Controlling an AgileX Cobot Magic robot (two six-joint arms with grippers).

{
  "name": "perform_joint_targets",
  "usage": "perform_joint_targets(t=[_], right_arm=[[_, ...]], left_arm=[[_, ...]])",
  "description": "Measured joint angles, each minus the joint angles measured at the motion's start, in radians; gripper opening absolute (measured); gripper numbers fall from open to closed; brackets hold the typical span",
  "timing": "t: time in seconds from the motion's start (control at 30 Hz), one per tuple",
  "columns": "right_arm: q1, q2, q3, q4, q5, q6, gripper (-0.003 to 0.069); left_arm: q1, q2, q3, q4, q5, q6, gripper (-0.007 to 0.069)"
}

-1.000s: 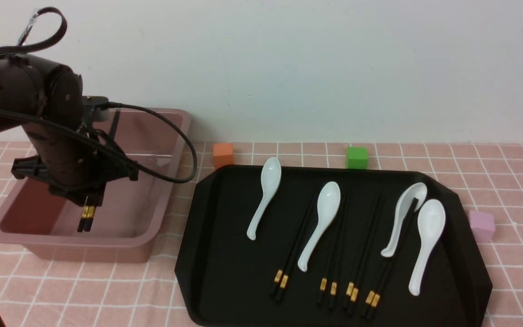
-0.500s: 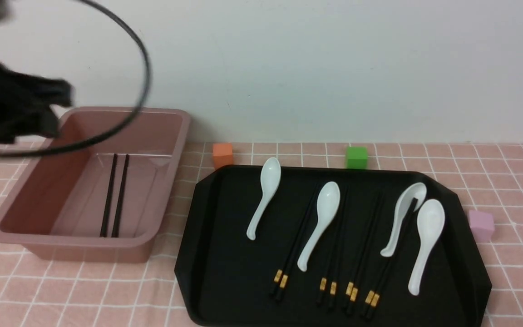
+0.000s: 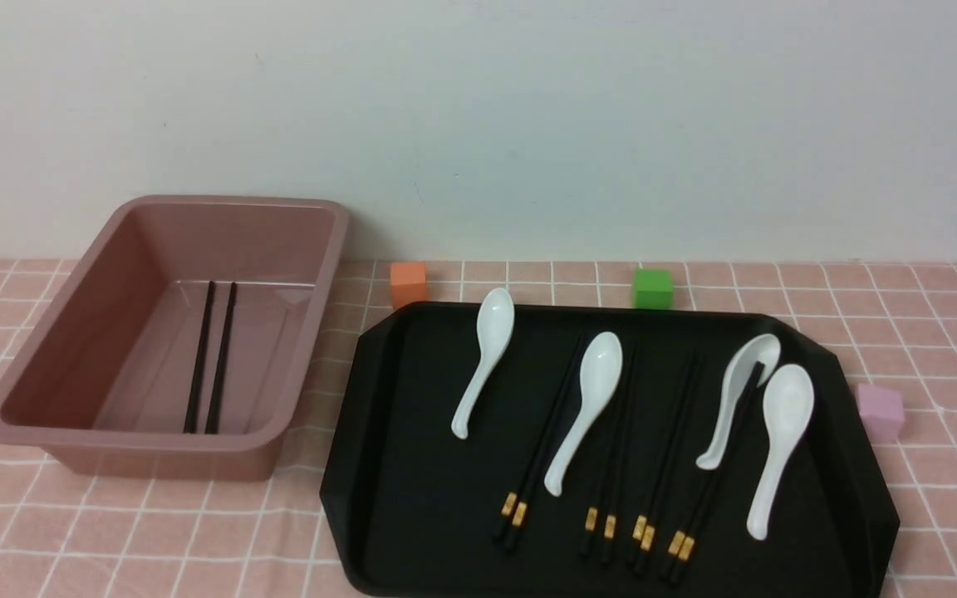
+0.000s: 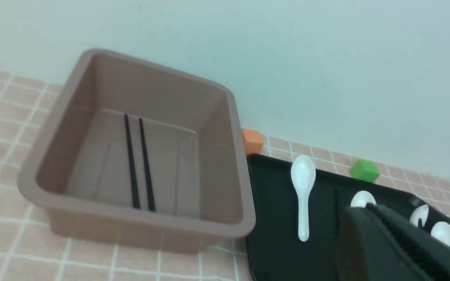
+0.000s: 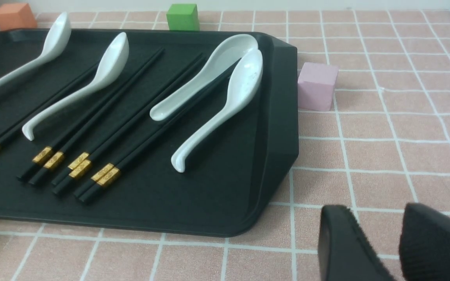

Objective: On pink tablecloth take chopsticks from black tray and put them in box.

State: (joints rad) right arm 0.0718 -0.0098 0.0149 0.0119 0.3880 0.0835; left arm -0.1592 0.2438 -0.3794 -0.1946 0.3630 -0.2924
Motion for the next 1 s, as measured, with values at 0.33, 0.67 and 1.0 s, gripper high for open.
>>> perform_joint_targets(t=[0.33, 0.67, 1.0], right_arm=[[0.000, 0.000, 0.000, 0.000, 0.000, 0.000, 0.0240], [0.000, 0.000, 0.000, 0.000, 0.000, 0.000, 0.0240], [0.000, 0.000, 0.000, 0.000, 0.000, 0.000, 0.0240]], left_arm=[[0.000, -0.044, 0.093, -0.026, -0.058, 0.000, -0.0013], [0.035, -0.166, 0.232, 0.138, -0.032, 0.008, -0.0013], [0.076, -0.253, 0.408, 0.145, 0.032, -0.043, -0.0013]])
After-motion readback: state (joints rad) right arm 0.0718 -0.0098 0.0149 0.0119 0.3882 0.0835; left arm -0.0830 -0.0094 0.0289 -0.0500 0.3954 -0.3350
